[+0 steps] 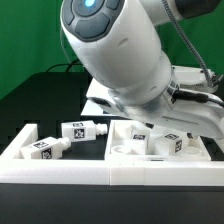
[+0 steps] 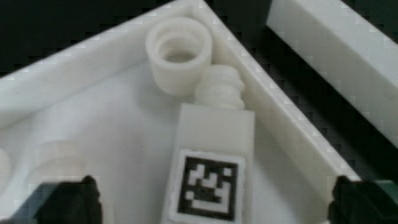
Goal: Assemble one leg
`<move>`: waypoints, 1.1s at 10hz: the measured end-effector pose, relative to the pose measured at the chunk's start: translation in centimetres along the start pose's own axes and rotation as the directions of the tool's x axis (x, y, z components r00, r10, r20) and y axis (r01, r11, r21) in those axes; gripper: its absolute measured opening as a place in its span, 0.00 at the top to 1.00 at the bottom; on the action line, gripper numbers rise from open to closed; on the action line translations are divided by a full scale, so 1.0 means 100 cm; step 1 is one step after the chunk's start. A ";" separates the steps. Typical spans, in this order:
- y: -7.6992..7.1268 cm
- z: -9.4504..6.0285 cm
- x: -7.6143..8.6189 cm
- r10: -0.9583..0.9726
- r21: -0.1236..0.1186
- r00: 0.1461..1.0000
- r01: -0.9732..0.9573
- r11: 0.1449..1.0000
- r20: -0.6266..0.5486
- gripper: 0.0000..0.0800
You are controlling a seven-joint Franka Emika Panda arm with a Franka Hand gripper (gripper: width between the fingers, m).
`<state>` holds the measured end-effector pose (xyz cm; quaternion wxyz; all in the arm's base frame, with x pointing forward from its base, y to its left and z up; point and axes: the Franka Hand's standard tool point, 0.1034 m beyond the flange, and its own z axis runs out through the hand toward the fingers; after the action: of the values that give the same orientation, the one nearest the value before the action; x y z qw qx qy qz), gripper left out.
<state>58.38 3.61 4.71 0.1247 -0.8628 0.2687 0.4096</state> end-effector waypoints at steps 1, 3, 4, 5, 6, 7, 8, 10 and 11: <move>0.002 0.000 0.004 -0.002 0.002 0.999 0.002 1.000 0.037 0.19; -0.002 -0.002 0.007 -0.009 0.003 1.000 0.009 1.000 0.029 0.19; -0.004 -0.001 0.008 -0.010 0.002 1.000 0.010 1.000 0.026 0.19; -0.004 -0.001 0.008 -0.010 0.002 1.000 0.010 1.000 0.026 0.19; -0.004 0.001 0.010 -0.009 0.001 1.000 0.009 1.000 0.027 0.19; -0.005 0.006 0.013 -0.008 -0.002 1.000 0.008 1.000 0.028 0.19; -0.006 0.009 0.013 -0.009 -0.003 1.000 0.009 1.000 0.027 0.19; -0.007 0.010 0.012 -0.010 -0.005 1.000 0.010 1.000 0.028 0.19; -0.007 0.010 0.012 -0.011 -0.005 1.000 0.011 1.000 0.027 0.20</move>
Offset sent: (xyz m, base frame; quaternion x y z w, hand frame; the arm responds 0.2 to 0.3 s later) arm 0.0039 0.0033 0.0017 -0.0119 0.0028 0.0098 0.9999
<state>58.78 4.20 3.18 0.1282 -0.8589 0.2612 0.4214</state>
